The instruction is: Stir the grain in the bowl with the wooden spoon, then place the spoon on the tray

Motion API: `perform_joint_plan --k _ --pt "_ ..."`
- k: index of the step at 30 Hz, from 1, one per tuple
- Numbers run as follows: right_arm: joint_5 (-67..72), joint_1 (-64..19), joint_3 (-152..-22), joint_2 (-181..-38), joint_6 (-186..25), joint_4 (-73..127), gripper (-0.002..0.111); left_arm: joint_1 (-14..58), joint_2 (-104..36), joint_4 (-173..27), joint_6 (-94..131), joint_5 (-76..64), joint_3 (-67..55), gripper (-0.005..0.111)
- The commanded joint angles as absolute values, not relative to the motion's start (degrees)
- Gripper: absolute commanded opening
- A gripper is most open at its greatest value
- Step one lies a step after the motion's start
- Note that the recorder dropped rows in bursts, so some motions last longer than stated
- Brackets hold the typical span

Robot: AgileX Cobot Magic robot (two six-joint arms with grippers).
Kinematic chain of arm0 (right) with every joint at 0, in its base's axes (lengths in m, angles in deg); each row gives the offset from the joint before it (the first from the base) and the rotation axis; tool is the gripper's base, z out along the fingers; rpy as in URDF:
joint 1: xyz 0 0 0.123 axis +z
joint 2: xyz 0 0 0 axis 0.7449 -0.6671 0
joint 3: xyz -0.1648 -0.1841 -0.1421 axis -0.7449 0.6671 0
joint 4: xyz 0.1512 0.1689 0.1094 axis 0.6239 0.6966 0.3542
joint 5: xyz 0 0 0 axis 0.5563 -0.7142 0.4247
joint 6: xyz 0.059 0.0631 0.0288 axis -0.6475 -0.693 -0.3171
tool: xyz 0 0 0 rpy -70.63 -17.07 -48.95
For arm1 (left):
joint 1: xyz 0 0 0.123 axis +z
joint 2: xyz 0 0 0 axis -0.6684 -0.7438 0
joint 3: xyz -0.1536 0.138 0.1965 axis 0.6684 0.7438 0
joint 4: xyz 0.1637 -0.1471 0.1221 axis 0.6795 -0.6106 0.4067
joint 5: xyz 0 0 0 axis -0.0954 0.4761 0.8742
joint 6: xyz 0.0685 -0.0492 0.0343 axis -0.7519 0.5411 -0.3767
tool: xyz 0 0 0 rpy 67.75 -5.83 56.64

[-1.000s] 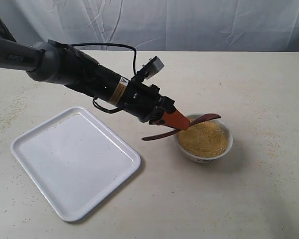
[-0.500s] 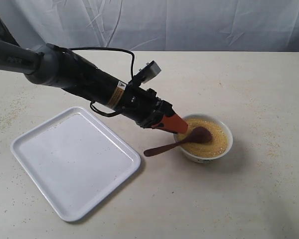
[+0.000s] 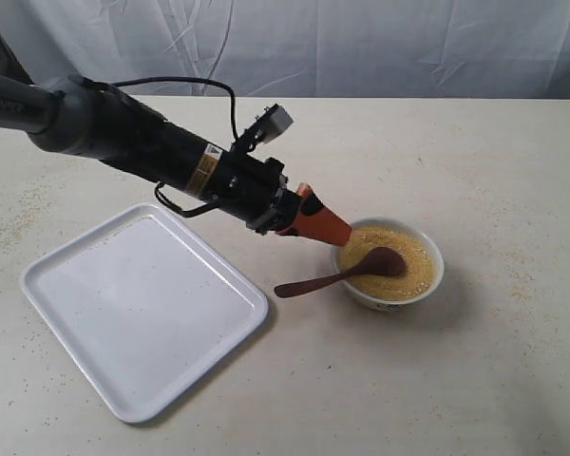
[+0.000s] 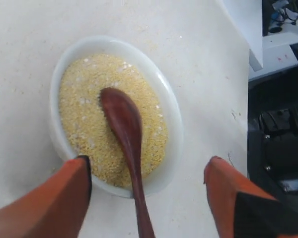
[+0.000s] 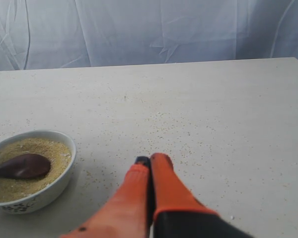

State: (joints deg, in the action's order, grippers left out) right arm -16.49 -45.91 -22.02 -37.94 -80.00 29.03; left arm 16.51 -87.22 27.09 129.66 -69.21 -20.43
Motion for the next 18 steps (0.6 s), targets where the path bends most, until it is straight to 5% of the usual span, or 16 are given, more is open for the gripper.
perform_joint_plan --k 1,13,18 --pt "-16.15 -45.67 -21.94 -37.69 -79.96 28.97 -0.001 17.41 -83.24 26.83 120.73 -75.96 -20.69 0.062" --pt "-16.15 -45.67 -21.94 -37.69 -79.96 28.97 -0.001 11.91 -73.52 26.83 97.02 -75.00 -18.74 0.062" --pt "-16.15 -45.67 -21.94 -37.69 -79.96 28.97 -0.001 6.33 -67.56 26.83 86.25 -58.35 -14.14 0.062"
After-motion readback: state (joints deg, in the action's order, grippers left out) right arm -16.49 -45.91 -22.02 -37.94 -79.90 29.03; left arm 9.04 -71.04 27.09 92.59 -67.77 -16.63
